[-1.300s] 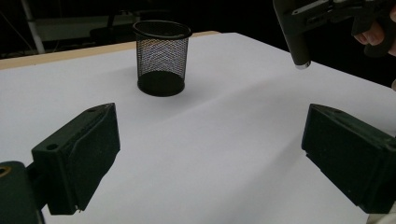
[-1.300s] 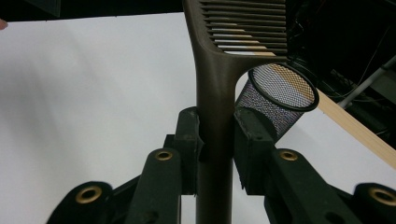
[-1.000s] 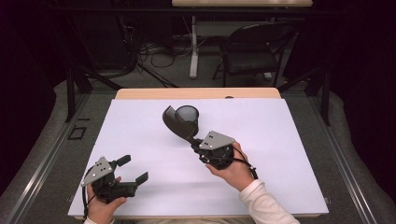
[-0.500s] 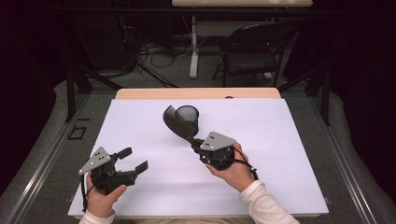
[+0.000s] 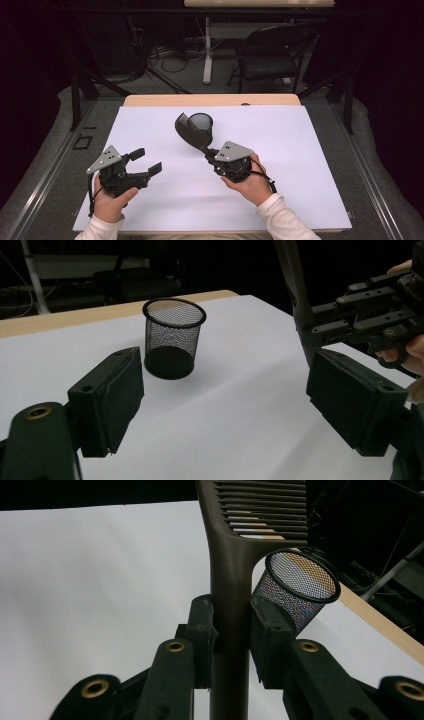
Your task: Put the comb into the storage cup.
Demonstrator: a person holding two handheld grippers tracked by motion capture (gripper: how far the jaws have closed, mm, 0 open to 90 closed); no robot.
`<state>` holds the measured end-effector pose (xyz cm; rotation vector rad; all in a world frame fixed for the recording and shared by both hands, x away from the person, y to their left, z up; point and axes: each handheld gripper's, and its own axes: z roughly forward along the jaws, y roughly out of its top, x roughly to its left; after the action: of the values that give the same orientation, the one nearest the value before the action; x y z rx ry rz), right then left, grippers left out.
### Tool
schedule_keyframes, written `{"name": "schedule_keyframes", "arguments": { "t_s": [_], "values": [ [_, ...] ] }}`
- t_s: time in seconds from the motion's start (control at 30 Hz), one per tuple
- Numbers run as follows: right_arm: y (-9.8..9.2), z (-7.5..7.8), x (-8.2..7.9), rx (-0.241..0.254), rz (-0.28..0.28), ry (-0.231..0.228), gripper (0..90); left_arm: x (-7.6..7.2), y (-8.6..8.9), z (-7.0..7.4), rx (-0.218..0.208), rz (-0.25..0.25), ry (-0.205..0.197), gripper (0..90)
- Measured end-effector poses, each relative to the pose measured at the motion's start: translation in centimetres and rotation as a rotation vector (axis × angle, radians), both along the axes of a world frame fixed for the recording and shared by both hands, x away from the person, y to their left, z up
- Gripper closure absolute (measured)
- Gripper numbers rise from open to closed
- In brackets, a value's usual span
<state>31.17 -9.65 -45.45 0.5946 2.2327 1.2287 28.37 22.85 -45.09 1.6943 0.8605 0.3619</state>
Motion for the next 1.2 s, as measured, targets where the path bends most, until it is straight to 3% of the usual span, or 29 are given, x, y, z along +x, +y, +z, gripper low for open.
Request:
{"name": "schedule_keyframes", "arguments": {
  "t_s": [0.13,0.53,0.9,1.2],
  "values": [
    [0.0,0.0,0.0,0.002,-0.001,0.000,72.9,0.3,-0.4,0.7,-0.003,-0.007,-0.009,15.7],
    [0.0,0.0,-0.1,0.010,-0.012,-0.006,72.9,1.2,-1.1,2.1,-0.037,-0.022,0.024,18.6],
    [0.0,0.0,0.0,0.016,-0.023,-0.005,72.9,2.2,-1.6,2.7,-0.072,-0.019,0.045,21.7],
    [0.0,-0.1,0.0,0.012,-0.026,-0.008,72.9,2.7,-2.3,3.1,-0.066,-0.023,0.059,26.2]
  ]
}}
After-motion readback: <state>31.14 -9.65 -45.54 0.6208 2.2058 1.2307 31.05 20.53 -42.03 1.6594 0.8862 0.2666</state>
